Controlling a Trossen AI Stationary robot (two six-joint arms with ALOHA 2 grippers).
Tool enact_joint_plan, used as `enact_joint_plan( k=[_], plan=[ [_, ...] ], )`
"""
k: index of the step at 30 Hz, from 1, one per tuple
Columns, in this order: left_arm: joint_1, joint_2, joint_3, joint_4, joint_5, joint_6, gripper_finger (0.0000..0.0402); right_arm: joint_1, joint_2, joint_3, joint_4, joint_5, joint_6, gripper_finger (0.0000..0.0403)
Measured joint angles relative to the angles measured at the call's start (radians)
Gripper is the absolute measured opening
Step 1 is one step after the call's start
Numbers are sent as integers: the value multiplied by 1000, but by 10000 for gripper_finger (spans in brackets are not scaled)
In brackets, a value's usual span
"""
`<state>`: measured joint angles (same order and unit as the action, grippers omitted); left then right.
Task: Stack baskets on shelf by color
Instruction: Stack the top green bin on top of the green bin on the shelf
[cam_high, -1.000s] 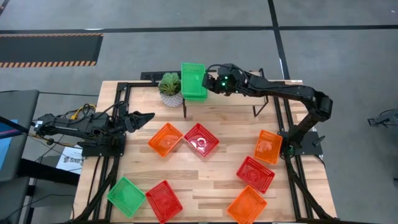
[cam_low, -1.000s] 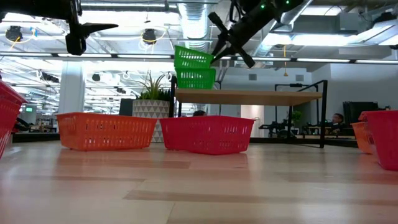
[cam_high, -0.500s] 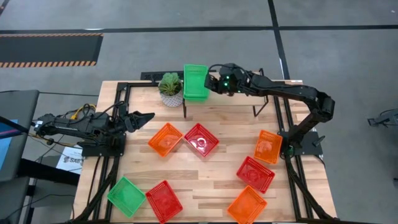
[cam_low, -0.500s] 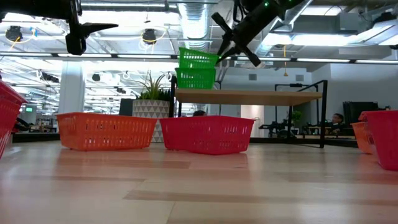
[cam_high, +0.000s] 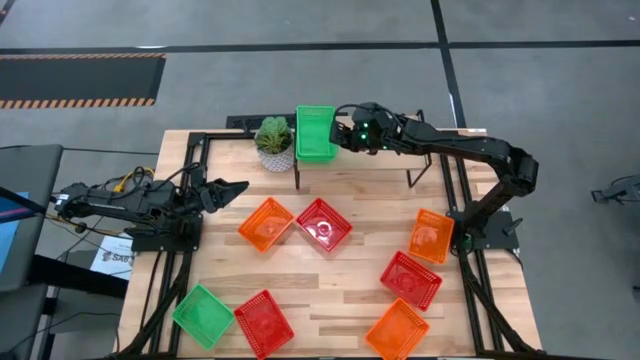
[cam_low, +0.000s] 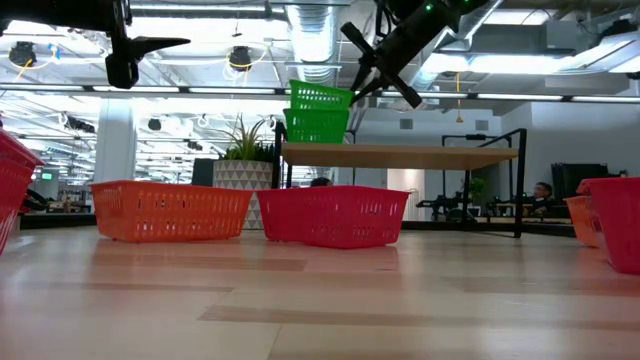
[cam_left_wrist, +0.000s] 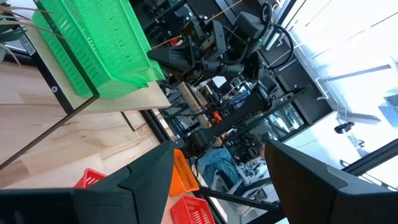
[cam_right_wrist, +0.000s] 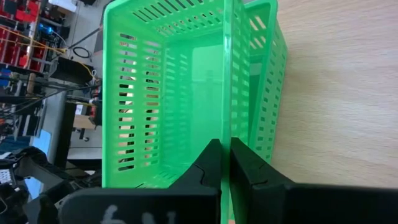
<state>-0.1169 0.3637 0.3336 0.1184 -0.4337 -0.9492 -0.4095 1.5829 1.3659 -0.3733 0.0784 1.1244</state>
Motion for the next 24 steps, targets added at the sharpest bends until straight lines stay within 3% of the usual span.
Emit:
enact_joint_plan(
  k=[24],
  plan=[
    [0,0,0,0,0,-3,240,-8,-12,0,35,1,-109,132]
  ],
)
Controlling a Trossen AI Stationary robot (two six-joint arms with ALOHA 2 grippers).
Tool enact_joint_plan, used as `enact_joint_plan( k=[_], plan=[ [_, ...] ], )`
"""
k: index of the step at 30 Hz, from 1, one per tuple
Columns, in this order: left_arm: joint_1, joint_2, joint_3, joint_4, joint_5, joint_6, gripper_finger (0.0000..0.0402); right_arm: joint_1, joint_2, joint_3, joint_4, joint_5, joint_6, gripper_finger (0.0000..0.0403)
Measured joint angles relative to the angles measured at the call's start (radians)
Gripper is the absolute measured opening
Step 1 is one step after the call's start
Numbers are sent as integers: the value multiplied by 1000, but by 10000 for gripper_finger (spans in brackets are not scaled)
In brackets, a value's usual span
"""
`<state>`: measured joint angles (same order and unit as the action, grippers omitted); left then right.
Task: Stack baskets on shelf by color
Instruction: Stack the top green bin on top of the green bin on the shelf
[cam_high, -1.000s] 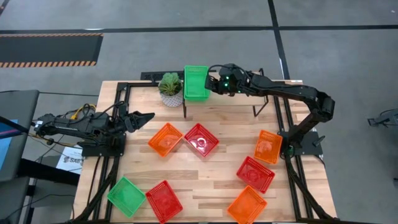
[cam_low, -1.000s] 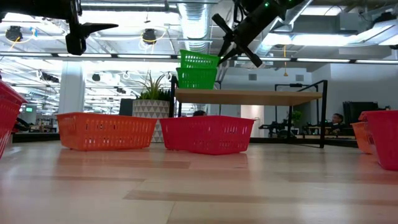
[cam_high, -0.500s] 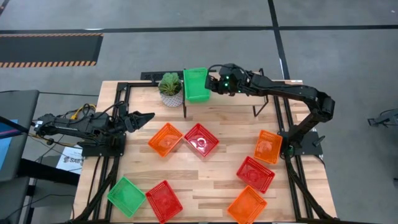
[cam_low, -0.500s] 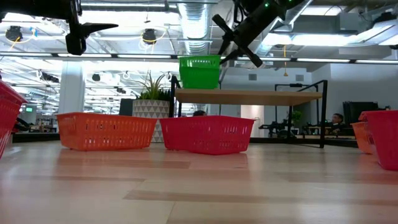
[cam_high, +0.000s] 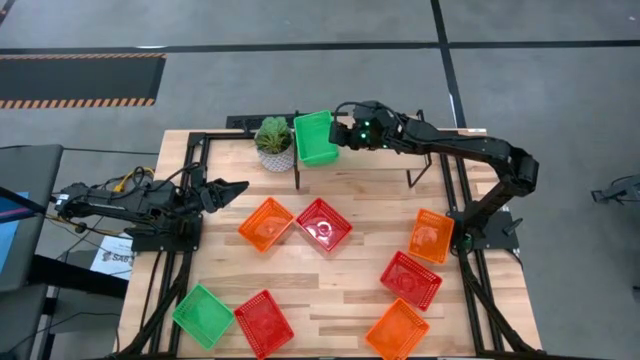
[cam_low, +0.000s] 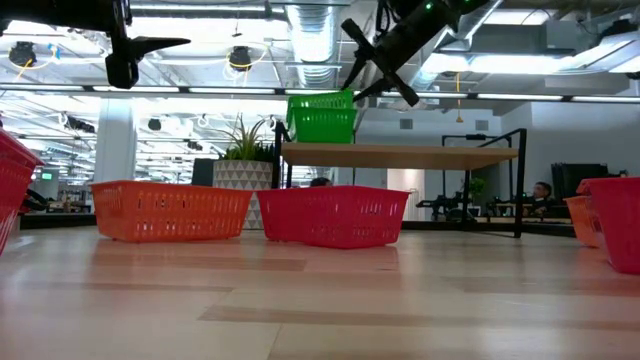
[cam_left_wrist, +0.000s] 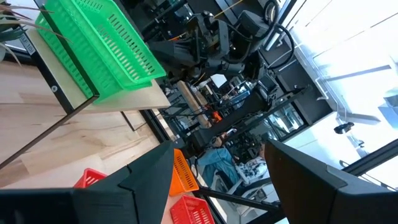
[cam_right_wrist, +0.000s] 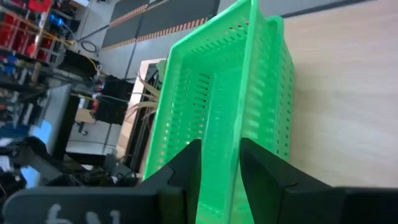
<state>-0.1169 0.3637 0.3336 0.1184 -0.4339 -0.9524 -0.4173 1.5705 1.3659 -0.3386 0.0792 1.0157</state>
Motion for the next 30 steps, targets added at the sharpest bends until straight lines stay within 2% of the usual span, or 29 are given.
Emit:
enact_joint_plan(
  k=[6,10,17,23,30],
  plan=[
    [0,0,0,0,0,-2,240,-5,-27,1,-13,2,-47,138],
    [0,0,0,0,0,-3,240,6,-29,1,-101,6,-69,132],
    [0,0,0,0,0,-4,240,53,-29,0,-281,113,-100,112],
    [0,0,0,0,-36,-6,240,80,-23,0,-299,131,-102,108],
    [0,2,0,1,-45,-10,240,88,43,0,-269,124,-101,108]
  ],
)
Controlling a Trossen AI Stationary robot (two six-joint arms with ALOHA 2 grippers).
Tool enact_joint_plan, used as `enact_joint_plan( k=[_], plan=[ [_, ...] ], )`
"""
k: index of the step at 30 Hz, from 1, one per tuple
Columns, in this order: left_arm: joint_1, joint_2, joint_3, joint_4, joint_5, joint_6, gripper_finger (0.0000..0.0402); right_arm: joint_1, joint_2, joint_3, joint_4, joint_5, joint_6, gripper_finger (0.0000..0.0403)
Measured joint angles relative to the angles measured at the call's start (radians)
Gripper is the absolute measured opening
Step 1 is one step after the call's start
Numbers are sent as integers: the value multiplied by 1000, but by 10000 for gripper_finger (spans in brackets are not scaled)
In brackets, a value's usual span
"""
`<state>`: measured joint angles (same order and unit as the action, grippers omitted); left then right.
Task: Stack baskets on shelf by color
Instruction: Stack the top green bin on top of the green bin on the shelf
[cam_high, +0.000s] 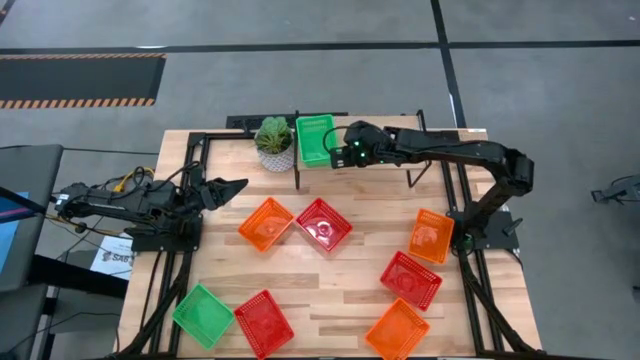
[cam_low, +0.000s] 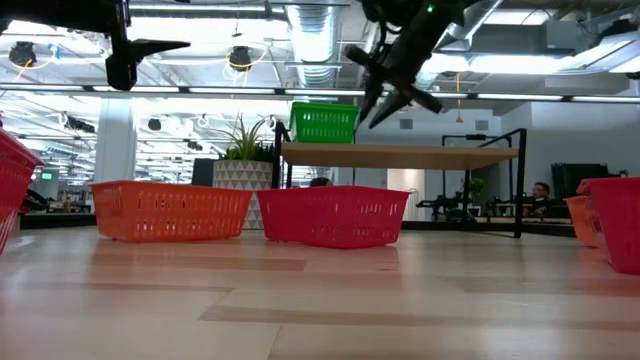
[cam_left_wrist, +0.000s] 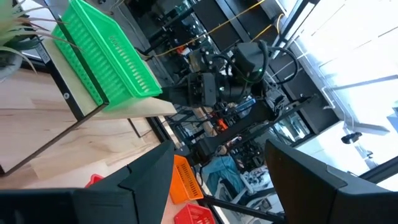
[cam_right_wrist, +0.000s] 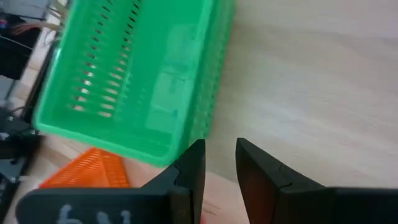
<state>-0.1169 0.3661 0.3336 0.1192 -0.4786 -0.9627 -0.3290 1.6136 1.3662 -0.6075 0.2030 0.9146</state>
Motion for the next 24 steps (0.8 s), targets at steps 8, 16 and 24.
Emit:
enact_joint_plan(
  k=[8,16,24],
  plan=[
    [0,0,0,1,0,-15,240,2,11,0,31,-18,0,108],
    [0,0,0,2,0,-15,240,2,11,0,75,-33,-30,108],
    [0,0,0,1,0,-15,240,-1,11,0,77,-49,-69,108]
  ],
)
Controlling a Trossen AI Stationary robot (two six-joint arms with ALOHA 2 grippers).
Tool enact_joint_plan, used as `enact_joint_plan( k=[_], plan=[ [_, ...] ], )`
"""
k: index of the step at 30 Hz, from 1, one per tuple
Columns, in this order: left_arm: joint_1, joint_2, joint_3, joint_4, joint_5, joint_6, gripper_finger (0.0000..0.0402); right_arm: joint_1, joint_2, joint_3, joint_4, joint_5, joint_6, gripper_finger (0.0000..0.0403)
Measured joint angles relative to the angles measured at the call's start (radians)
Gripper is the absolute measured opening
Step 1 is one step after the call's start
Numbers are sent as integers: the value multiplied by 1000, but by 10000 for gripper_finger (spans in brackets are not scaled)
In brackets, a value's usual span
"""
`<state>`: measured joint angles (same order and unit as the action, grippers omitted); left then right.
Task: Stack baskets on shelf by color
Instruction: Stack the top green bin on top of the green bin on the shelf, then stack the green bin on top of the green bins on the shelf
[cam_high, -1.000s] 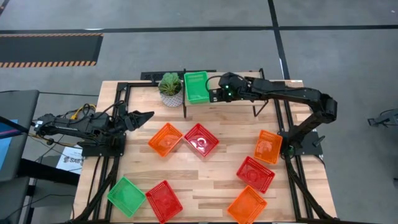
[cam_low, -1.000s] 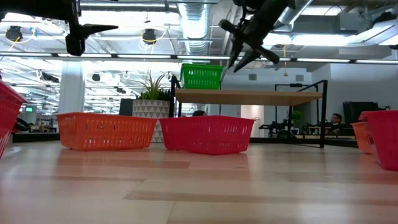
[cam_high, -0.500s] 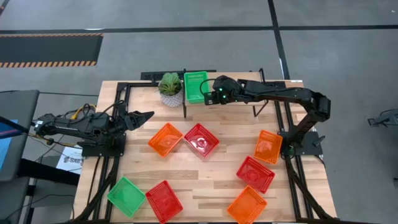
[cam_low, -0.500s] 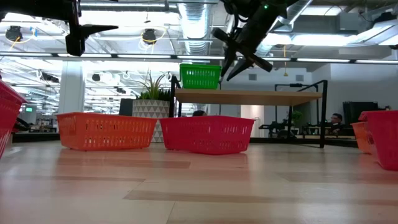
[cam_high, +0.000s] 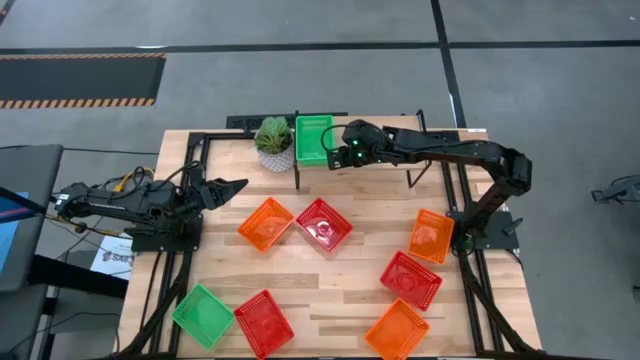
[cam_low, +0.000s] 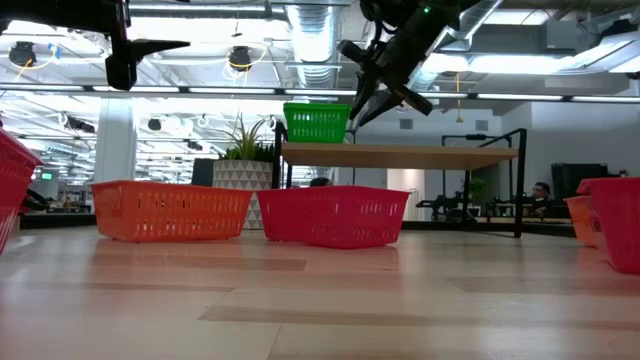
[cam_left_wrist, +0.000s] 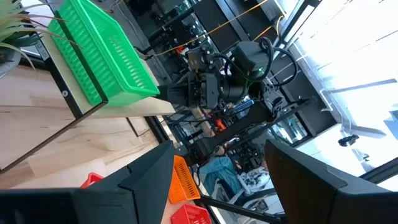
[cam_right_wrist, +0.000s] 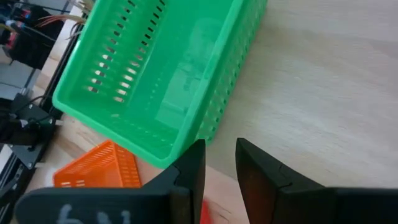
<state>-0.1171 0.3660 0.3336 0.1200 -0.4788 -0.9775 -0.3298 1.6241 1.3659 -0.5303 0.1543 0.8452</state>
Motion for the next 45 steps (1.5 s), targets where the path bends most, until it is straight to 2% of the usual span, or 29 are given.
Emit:
enact_joint_plan(
  k=[4,8,11,14,17,19,25,30,38,40,45],
  plan=[
    [0,0,0,-3,15,-4,240,2,0,0,2,-1,-8,108],
    [0,0,0,-4,95,-24,240,3,-14,0,-21,-16,-8,108],
    [0,0,0,-4,215,-55,240,9,-51,0,-25,-39,-8,108],
    [-6,0,0,-21,394,-120,237,26,-104,0,-69,-56,-5,108],
    [-54,10,0,-63,555,-223,226,60,-163,0,-142,-58,-6,108],
    [-111,33,1,-96,612,-292,215,90,-197,0,-206,-54,-6,108],
    [-337,167,19,-111,629,-368,185,191,-240,0,-329,10,15,108],
    [-508,326,120,-163,632,-265,181,258,-221,2,-346,29,26,108],
    [-714,565,368,-661,639,103,181,309,-143,0,-356,31,22,108],
    [-751,612,391,-724,635,148,181,321,-130,0,-356,31,21,108],
    [-804,694,396,-766,632,155,181,358,-130,0,-351,50,42,108]
  ],
)
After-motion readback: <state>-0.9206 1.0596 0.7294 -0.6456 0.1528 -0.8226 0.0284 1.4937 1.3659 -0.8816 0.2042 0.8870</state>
